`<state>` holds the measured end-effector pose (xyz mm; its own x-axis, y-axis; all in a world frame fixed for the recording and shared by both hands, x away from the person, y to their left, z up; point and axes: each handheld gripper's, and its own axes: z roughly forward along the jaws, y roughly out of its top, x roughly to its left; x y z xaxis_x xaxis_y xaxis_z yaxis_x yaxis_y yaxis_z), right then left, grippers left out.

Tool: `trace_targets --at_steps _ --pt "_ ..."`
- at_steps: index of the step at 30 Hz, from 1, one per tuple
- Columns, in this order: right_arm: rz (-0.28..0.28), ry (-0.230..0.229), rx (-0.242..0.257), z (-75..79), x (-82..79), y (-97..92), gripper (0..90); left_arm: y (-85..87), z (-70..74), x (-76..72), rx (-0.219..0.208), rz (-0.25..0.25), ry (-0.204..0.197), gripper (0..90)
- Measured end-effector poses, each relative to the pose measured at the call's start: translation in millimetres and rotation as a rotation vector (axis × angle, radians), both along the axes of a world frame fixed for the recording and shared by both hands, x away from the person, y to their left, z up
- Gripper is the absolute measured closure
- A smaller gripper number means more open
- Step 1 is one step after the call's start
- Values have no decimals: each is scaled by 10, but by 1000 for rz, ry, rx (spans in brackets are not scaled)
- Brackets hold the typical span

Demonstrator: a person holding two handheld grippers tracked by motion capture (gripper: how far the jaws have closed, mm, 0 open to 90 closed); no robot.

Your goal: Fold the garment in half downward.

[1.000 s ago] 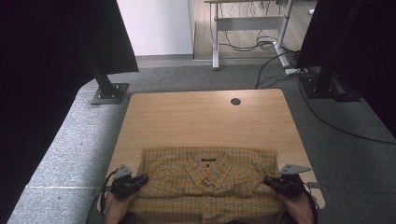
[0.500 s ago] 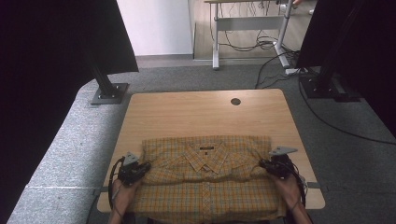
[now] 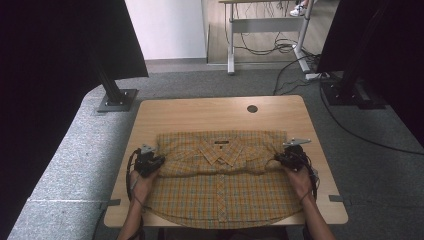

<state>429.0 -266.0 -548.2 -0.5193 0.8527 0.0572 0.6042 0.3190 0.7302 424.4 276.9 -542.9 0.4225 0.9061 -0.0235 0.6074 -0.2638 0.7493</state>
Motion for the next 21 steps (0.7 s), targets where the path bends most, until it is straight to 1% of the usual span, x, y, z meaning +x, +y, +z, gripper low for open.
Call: trace_targets --at_steps 2,4,5,7,9,10,13,14,18,21 --pt "-9 7 8 4 61 -4 834 -5 3 61 -14 10 8 820" --pt "-15 24 19 16 99 -18 833 11 18 92 -32 12 24 820" --pt "-16 23 18 32 103 -25 834 28 33 91 -42 14 17 821" --pt "-25 -6 18 99 70 -40 834 71 87 44 -78 22 -28 829" --pt "-30 -51 37 198 6 -68 837 110 170 -21 -126 28 -78 835" --pt "-30 -72 46 257 -29 -82 838 121 221 -53 -140 25 -101 837" --pt "-22 -129 54 445 -132 -108 841 125 404 -152 -152 2 -164 840" --pt "-17 -147 50 508 -171 -110 841 126 474 -186 -150 -5 -185 841" --pt "-7 -218 21 743 -326 -106 843 153 778 -323 -165 -23 -272 843" --pt "-1 -264 14 909 -447 -112 844 185 971 -435 -184 -37 -319 846"
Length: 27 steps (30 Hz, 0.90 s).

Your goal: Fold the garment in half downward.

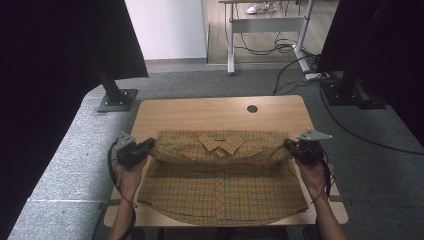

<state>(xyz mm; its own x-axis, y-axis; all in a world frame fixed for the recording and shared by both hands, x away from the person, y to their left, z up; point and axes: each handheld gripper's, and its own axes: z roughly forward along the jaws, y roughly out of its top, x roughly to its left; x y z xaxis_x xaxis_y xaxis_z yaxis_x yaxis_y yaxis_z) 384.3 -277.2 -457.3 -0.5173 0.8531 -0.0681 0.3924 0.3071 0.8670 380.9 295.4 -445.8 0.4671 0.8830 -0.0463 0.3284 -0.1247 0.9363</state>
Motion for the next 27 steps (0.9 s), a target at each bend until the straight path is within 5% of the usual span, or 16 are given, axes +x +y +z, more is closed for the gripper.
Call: trace_targets --at_steps 6,11,19,24,27 --pt "22 -61 10 264 -282 1 844 20 195 -283 -1 -37 -54 847" --pt "49 -54 29 262 -579 -28 843 96 103 -582 -28 -73 -38 846" --pt "86 143 96 -330 -842 -114 842 135 -565 -845 32 -102 148 845" --pt "82 287 106 -761 -884 -130 839 115 -892 -823 111 -88 246 842" --pt "75 328 112 -920 -854 -122 839 66 -1016 -747 150 -86 285 840"
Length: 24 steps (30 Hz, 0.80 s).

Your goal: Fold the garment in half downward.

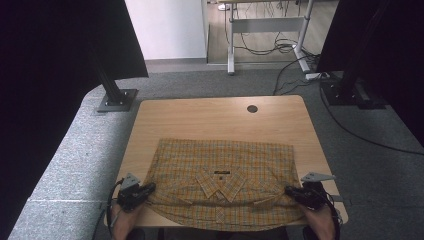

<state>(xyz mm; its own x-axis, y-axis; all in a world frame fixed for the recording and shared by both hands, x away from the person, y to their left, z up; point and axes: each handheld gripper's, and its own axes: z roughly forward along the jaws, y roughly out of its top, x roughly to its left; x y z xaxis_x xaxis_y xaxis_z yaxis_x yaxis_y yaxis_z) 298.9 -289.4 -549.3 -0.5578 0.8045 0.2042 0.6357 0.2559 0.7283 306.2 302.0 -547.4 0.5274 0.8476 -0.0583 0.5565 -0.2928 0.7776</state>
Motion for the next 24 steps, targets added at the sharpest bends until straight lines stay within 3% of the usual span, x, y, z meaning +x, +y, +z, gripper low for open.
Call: trace_targets --at_steps 5,11,15,18,20,24 --pt "-6 -6 -29 -14 177 19 839 -55 12 148 33 9 -5 836" --pt "-42 -17 -24 -25 586 13 839 -127 16 460 50 59 -13 833" --pt "-72 -14 -9 -31 888 -7 837 -161 4 651 31 96 -14 833" --pt "-89 -20 2 -39 1048 -26 836 -165 -19 781 -20 126 -8 832" --pt "-95 -25 15 -49 1108 -49 835 -164 -31 830 -52 137 -2 832" --pt "-102 -26 40 -59 1141 -89 836 -165 -10 871 -57 130 10 832"
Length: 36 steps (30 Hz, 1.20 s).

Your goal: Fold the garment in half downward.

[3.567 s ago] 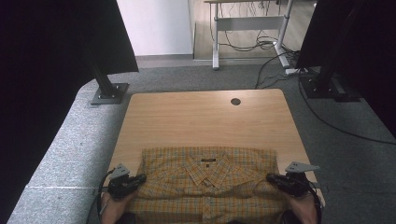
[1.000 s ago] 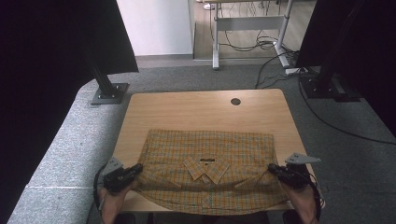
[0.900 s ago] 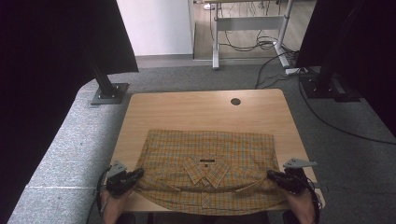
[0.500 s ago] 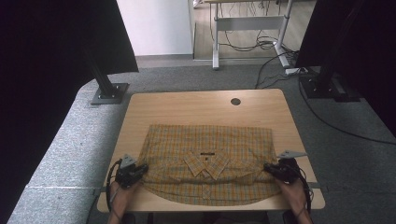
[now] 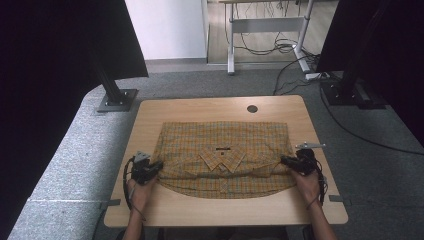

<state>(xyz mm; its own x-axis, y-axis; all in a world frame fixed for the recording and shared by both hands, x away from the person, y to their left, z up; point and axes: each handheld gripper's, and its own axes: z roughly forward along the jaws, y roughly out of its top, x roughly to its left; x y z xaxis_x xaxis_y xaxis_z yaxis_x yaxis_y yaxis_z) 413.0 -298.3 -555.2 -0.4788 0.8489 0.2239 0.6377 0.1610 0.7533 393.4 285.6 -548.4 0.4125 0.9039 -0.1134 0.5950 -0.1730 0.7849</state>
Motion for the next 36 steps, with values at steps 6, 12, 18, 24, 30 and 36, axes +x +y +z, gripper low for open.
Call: trace_targets --at_steps 6,12,18,24,30,36 --pt "0 -105 -42 233 -141 10 841 -123 246 -84 158 -19 -117 841" --pt "-4 -215 -55 587 -294 3 843 -170 658 -200 147 -38 -239 844" --pt "6 -305 -43 948 -563 -19 842 -163 992 -420 101 -67 -329 845" --pt "31 -233 -39 866 -861 -24 840 -124 734 -652 57 -116 -237 844" --pt "38 -75 -24 372 -1068 -72 838 -8 247 -787 54 -116 -96 841" --pt "47 15 -11 30 -1121 -104 838 8 33 -778 78 -124 -17 832"
